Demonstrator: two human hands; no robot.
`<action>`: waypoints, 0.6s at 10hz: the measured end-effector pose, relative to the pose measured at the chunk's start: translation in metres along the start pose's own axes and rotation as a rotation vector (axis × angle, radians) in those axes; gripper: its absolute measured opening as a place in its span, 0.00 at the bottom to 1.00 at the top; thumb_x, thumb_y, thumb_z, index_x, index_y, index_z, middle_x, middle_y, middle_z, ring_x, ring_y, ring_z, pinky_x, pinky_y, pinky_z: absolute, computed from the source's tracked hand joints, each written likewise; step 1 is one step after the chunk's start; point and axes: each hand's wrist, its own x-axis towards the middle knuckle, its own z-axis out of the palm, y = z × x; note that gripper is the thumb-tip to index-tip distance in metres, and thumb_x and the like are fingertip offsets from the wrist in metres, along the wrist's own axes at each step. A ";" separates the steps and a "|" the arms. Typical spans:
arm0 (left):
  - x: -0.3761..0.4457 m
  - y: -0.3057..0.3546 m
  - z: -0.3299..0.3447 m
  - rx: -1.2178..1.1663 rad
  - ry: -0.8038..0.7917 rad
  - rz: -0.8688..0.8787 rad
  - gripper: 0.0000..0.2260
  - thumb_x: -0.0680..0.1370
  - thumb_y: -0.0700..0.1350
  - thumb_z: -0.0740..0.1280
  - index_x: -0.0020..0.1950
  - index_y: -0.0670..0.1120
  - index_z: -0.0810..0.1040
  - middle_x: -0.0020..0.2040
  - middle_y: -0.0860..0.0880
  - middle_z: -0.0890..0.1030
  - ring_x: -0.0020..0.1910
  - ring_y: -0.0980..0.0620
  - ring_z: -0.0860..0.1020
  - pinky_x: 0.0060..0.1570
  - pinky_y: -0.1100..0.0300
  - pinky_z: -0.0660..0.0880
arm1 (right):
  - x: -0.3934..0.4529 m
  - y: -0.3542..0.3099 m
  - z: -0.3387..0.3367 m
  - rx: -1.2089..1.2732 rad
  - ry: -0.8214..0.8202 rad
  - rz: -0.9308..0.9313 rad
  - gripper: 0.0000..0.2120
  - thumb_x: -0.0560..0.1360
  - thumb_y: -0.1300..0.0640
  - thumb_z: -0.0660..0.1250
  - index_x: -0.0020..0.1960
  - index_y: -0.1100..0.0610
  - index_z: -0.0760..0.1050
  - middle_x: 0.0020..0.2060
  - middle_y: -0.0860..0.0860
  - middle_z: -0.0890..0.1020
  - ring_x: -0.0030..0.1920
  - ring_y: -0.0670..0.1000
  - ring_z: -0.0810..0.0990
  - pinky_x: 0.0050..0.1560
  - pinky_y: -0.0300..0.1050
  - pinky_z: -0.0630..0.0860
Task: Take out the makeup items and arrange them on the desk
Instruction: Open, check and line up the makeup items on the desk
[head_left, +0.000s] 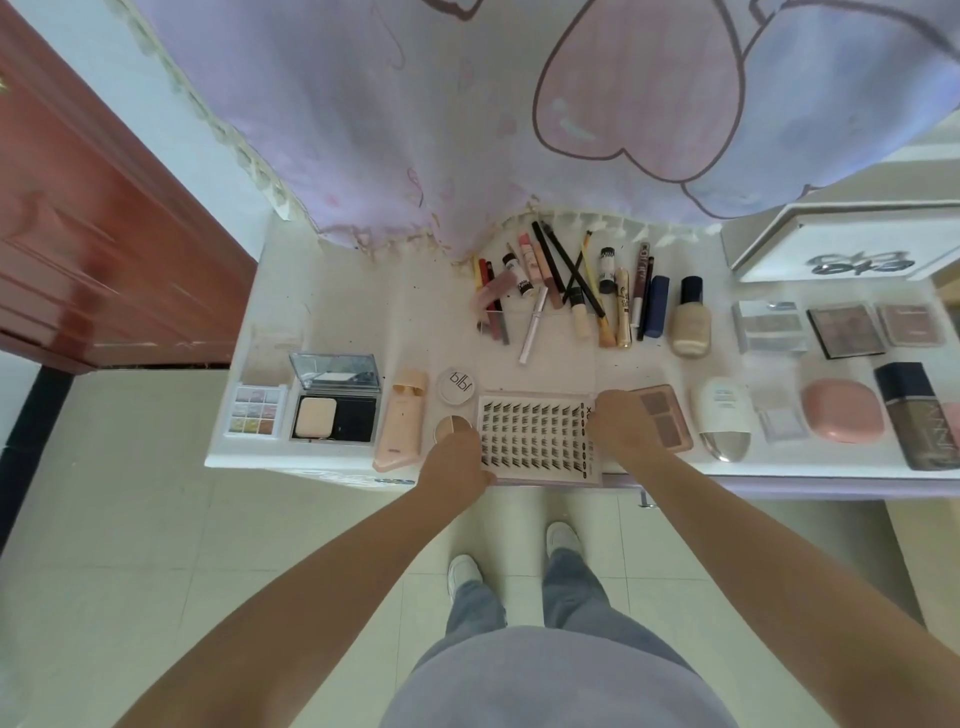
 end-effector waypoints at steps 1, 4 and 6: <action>0.003 0.002 0.002 0.020 0.028 -0.024 0.18 0.77 0.40 0.63 0.63 0.36 0.64 0.63 0.39 0.70 0.60 0.42 0.75 0.56 0.55 0.72 | 0.002 -0.003 -0.001 -0.013 0.017 -0.005 0.11 0.75 0.67 0.55 0.53 0.68 0.74 0.52 0.61 0.79 0.53 0.59 0.78 0.45 0.44 0.72; 0.012 0.001 0.015 0.171 0.084 -0.040 0.12 0.78 0.38 0.59 0.61 0.36 0.70 0.59 0.38 0.74 0.57 0.42 0.75 0.53 0.55 0.73 | 0.001 -0.001 0.007 -0.116 0.099 -0.075 0.11 0.76 0.65 0.54 0.51 0.66 0.74 0.52 0.60 0.78 0.48 0.56 0.75 0.43 0.41 0.66; 0.010 -0.005 0.020 0.282 0.114 0.017 0.18 0.80 0.45 0.58 0.66 0.38 0.63 0.66 0.40 0.65 0.58 0.45 0.75 0.51 0.57 0.76 | -0.004 0.018 0.006 -0.104 0.186 -0.181 0.11 0.77 0.61 0.55 0.52 0.66 0.73 0.48 0.59 0.76 0.53 0.58 0.74 0.48 0.47 0.69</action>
